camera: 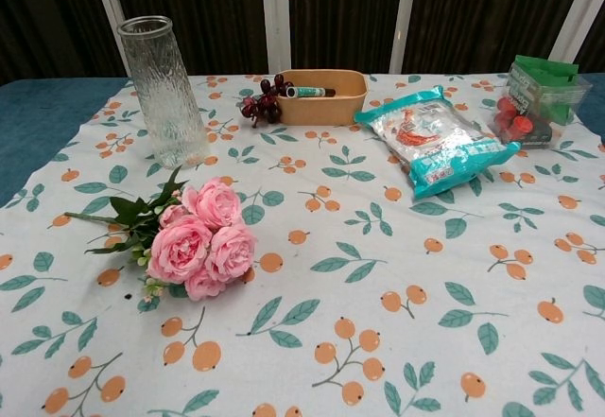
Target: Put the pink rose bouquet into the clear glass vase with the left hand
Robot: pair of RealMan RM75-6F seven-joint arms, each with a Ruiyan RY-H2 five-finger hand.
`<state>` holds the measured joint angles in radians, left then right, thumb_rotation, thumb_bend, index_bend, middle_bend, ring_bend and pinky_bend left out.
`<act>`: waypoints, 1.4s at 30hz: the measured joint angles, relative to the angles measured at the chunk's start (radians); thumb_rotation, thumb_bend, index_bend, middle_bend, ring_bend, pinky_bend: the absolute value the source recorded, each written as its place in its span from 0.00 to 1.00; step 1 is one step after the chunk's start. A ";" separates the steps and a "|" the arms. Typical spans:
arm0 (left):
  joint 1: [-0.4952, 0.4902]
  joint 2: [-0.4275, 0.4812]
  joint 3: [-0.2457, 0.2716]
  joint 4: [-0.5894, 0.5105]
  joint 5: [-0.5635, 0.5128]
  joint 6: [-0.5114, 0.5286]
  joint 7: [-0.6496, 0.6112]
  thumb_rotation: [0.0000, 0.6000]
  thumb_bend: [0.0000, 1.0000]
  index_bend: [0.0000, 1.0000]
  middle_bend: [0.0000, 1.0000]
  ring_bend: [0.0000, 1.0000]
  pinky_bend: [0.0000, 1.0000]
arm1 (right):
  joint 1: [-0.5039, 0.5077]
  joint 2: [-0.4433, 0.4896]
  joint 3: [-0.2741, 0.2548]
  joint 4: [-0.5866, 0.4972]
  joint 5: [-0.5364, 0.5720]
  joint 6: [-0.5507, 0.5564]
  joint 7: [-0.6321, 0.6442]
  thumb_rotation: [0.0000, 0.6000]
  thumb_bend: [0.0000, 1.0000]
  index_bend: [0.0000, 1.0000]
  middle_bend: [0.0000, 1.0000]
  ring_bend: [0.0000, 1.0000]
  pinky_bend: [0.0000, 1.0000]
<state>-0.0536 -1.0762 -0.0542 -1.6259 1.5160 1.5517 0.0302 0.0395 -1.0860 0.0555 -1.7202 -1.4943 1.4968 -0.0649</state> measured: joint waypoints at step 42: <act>-0.485 -0.336 -0.077 -0.007 -0.240 -0.589 0.466 1.00 0.19 0.14 0.11 0.00 0.13 | 0.005 0.022 0.005 0.008 0.033 -0.034 0.081 1.00 0.24 0.01 0.00 0.03 0.01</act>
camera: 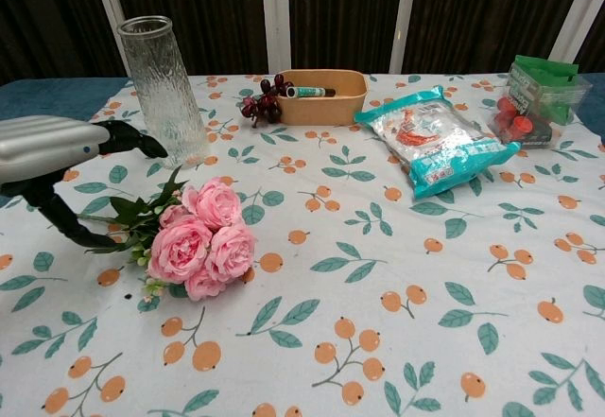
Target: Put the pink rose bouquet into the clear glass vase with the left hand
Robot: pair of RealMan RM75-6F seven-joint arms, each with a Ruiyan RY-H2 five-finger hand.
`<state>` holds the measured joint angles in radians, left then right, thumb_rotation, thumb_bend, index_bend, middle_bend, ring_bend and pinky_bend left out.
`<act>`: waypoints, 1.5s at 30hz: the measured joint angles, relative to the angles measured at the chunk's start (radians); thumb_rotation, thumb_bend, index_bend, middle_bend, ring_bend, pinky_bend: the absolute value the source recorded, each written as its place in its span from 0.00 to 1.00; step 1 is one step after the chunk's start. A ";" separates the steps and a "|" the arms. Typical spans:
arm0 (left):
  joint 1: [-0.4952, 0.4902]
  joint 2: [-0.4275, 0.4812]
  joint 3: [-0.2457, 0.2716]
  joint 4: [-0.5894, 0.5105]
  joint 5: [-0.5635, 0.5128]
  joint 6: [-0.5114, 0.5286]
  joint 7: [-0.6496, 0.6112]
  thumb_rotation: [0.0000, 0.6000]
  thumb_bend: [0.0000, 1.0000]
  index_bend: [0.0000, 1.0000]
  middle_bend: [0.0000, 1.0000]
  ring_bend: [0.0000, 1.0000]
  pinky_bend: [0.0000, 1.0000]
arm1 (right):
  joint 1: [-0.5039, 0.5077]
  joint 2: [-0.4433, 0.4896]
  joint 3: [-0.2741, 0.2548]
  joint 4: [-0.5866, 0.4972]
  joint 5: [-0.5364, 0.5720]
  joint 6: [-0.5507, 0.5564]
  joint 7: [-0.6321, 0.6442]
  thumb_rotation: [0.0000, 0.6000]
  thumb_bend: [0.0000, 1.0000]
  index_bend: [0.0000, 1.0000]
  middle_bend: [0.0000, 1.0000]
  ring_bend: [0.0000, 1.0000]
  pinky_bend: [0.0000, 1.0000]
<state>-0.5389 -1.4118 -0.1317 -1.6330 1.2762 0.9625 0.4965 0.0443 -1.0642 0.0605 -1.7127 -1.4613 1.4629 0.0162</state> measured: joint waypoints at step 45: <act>-0.116 -0.178 0.016 0.117 0.167 0.139 -0.061 1.00 0.41 0.57 0.59 0.43 0.45 | 0.006 0.006 0.004 0.018 0.009 -0.016 0.051 1.00 0.24 0.01 0.00 0.03 0.01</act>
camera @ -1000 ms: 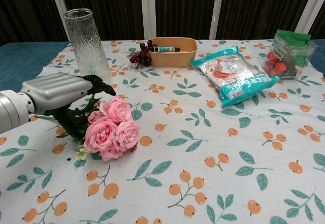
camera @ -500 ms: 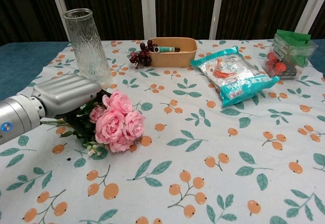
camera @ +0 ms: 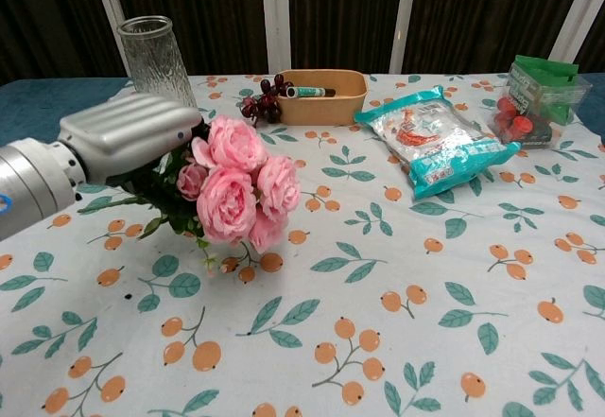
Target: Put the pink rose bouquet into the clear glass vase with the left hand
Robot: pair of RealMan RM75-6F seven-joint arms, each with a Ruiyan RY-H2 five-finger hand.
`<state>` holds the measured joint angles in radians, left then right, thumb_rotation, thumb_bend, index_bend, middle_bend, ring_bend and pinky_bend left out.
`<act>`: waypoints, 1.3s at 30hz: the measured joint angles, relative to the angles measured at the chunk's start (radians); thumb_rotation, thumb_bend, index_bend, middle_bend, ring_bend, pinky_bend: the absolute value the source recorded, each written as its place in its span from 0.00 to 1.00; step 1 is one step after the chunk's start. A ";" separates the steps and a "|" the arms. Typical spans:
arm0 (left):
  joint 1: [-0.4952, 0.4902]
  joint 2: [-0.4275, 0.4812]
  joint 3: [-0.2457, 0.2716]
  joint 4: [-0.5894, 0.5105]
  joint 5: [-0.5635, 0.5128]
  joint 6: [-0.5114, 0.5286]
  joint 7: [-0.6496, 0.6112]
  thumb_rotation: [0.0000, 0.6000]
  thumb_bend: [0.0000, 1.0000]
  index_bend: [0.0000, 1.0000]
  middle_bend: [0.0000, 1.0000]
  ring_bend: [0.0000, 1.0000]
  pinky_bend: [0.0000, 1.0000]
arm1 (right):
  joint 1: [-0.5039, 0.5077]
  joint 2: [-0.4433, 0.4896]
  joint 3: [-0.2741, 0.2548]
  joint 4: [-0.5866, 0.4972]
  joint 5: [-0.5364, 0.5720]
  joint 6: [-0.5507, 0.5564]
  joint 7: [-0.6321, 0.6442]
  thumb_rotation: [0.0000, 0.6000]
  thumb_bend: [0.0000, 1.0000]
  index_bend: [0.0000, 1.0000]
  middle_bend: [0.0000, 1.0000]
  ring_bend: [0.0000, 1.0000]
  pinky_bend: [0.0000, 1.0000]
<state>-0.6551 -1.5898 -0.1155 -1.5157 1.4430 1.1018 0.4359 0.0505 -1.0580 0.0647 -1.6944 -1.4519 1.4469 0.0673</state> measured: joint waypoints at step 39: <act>-0.161 0.241 -0.417 0.029 -0.145 0.141 -0.579 1.00 0.40 0.59 0.58 0.43 0.47 | 0.031 -0.061 0.042 0.042 0.104 -0.041 -0.095 1.00 0.24 0.01 0.00 0.03 0.01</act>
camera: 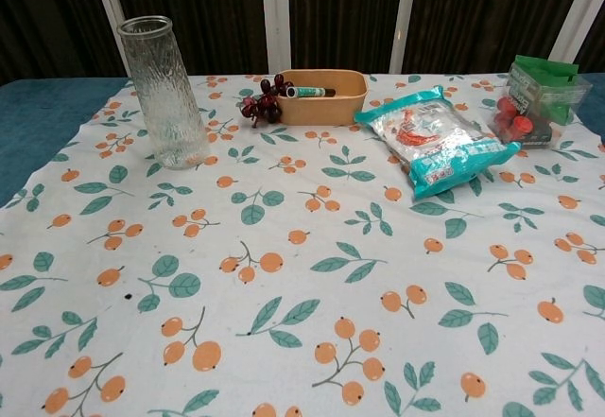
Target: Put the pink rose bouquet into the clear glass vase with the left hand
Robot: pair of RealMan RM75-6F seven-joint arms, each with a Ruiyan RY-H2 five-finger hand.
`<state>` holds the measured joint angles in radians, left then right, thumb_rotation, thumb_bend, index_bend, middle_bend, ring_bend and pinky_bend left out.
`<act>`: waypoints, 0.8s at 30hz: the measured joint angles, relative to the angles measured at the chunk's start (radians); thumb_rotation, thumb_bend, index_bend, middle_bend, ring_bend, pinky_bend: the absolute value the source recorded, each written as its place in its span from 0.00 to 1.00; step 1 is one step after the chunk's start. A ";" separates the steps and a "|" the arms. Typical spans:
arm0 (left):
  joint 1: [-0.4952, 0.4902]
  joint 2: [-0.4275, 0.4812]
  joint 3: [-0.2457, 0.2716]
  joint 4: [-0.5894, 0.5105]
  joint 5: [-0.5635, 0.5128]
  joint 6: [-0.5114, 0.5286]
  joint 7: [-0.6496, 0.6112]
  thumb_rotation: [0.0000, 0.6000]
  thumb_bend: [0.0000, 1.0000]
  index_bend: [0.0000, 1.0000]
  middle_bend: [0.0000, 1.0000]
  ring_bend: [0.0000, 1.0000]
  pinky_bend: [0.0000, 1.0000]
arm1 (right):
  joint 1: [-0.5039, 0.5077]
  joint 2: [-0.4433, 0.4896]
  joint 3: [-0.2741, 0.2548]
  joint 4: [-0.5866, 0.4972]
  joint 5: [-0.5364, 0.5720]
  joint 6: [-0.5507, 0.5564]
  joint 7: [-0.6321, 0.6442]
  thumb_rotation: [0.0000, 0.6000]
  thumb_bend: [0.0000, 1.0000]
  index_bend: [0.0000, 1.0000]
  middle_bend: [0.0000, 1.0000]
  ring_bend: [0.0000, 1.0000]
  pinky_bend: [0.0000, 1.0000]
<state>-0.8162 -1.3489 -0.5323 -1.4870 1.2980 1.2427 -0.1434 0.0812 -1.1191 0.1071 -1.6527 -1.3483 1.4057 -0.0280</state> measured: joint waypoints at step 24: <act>-0.117 -0.270 0.083 0.435 0.017 -0.018 -0.269 1.00 0.39 0.59 0.56 0.43 0.45 | 0.007 -0.017 0.012 0.035 0.038 -0.018 0.003 1.00 0.24 0.01 0.00 0.03 0.01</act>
<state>-0.9336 -1.6191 -0.4492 -1.0517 1.3149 1.2248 -0.4125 0.0879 -1.1359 0.1193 -1.6180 -1.3106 1.3874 -0.0245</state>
